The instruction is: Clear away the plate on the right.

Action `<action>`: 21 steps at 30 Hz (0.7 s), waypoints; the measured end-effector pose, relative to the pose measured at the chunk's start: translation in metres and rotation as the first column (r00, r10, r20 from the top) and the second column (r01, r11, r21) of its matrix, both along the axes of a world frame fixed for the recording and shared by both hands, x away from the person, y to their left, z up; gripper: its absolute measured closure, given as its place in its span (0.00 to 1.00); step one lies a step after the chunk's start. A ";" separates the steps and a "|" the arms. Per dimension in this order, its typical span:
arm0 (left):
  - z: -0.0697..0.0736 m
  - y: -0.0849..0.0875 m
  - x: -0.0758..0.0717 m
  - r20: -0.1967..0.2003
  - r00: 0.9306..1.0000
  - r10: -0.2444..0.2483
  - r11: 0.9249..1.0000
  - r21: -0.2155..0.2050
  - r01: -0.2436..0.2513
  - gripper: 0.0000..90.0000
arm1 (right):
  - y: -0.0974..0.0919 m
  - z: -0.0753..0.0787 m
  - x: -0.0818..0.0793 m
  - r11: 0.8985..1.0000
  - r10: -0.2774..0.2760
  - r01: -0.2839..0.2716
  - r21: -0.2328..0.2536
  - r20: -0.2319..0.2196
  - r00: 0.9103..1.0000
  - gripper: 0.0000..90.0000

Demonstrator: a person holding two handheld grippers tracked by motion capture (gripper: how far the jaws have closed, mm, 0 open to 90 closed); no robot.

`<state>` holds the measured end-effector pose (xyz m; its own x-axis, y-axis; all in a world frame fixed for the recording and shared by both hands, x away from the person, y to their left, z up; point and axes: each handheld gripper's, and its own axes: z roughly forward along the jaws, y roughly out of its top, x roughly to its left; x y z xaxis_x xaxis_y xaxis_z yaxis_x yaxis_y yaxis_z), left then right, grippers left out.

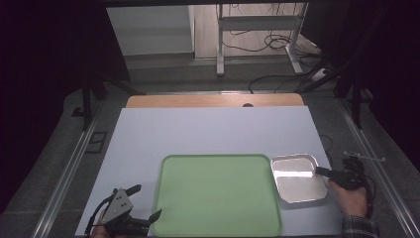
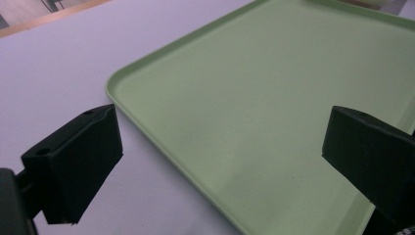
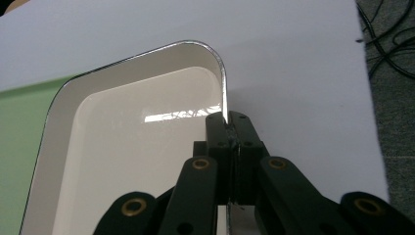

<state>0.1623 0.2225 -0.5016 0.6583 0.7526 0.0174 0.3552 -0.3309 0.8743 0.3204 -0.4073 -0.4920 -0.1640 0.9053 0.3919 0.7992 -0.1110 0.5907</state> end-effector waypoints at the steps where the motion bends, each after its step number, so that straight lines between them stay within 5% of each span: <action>1: 0.000 0.000 0.000 0.000 1.000 0.000 1.000 0.000 0.000 0.01 | 0.000 0.000 0.000 1.000 0.000 0.000 0.000 0.000 1.000 0.99; 21: 0.000 0.000 0.000 -0.001 1.000 0.001 1.000 0.005 -0.001 0.01 | 0.037 0.006 0.002 0.995 0.091 -0.091 0.047 -0.002 0.996 0.99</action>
<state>0.1627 0.2221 -0.5016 0.6574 0.7533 0.0198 0.3569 -0.3344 0.8723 0.3220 -0.3702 -0.4860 -0.2436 0.8673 0.4341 0.8094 -0.0647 0.5836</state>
